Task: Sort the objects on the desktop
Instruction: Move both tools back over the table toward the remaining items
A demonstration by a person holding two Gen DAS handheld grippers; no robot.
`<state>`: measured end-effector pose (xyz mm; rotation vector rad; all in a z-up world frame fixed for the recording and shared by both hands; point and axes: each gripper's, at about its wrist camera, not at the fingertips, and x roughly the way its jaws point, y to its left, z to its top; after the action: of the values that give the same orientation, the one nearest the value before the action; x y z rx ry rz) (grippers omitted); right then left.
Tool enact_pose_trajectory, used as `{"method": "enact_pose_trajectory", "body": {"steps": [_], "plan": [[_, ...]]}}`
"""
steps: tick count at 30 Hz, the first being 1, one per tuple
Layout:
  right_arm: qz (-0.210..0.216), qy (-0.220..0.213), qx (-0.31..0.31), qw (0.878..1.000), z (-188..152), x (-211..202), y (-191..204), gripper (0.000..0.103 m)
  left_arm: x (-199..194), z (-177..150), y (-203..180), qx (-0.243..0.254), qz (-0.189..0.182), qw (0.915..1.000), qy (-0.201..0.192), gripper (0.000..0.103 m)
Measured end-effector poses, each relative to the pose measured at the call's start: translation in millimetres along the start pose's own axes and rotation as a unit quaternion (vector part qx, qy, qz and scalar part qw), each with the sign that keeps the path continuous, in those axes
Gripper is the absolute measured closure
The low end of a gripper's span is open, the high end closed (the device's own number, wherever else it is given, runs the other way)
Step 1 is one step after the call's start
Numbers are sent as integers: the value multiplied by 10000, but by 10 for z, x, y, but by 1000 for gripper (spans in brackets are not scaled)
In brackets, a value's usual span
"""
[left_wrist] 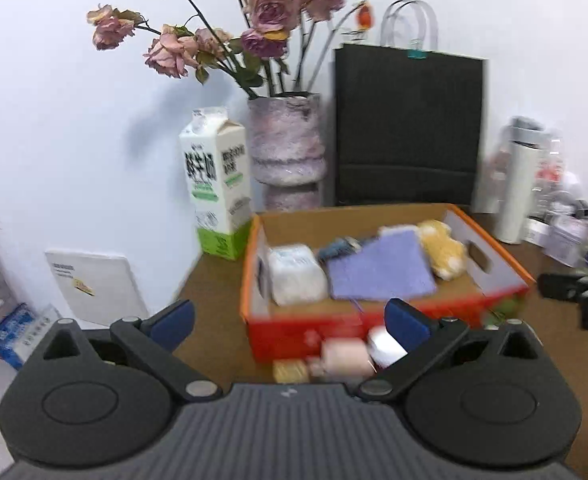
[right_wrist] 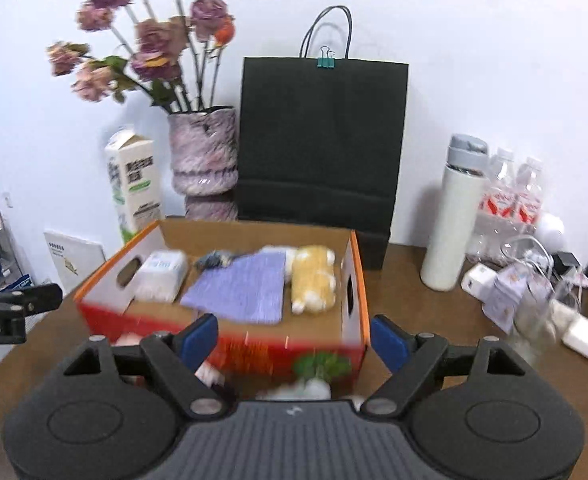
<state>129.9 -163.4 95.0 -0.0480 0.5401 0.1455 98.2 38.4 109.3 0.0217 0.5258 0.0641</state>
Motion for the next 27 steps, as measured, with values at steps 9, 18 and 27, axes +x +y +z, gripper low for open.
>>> {"method": "enact_pose_trajectory", "body": {"steps": [9,18,27], "plan": [[115,267,-46,9996,-1282,-591,316,18,-582,-1308,-144,22,30,9997,248,0],[287,321,42,9991,-1774,-1013,520,16,-1026,-1718,-57,-401,-225,9982,382,0],[155,306,-49,9994,-1964,-1200,422,16,-1024,-1823,-113,-237,-83,9981,567,0]]}}
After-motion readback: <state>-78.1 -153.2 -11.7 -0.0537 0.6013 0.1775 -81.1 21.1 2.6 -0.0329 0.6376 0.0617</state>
